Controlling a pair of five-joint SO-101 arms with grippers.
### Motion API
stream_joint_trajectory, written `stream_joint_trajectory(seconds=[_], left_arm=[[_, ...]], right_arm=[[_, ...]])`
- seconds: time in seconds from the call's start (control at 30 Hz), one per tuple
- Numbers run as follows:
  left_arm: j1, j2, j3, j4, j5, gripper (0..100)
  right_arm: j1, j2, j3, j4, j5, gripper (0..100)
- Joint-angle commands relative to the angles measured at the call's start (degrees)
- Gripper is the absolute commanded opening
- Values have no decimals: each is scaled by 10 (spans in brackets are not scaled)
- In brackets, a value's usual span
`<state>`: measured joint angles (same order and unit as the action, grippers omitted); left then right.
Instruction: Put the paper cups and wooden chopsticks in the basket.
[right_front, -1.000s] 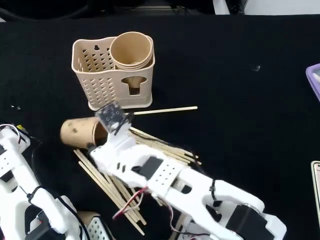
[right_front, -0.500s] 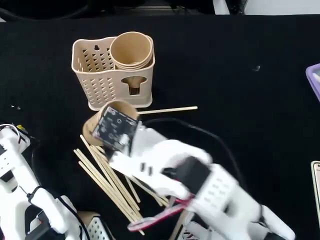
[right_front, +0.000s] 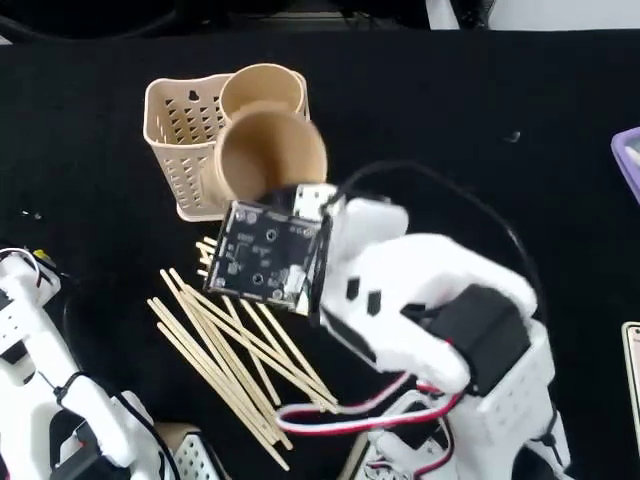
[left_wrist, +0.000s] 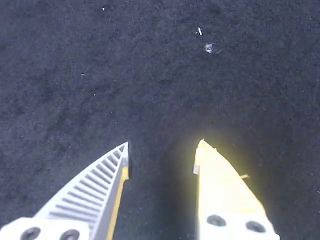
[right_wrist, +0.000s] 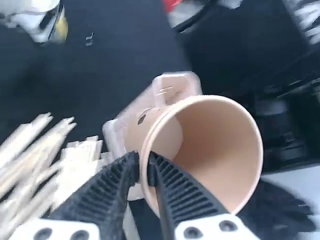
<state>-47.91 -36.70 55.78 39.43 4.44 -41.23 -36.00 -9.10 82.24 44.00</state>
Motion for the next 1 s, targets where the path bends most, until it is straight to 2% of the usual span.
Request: stream_joint_trajectory(seconds=[0.0,0.2,0.33,0.53,0.8,0.97], left_arm=[[-2,-9,-3,-8,0,220],[-2,-11,-3,-6,0,220],[-2,-11,-3,-5,0,220],[-1,-11,-3,-5,0,220],[-1,-11,-3,-5,0,220],[-1,-11,-3,-5,0,220]], right_arm=[[37,51,-81,-44,48,10],[94,182,-157,-54,100,10],[124,252,-234,-50,109,10],[124,322,-301,-39,109,10],[127,378,-306,9,110,10],[126,414,-306,4,106,11]])
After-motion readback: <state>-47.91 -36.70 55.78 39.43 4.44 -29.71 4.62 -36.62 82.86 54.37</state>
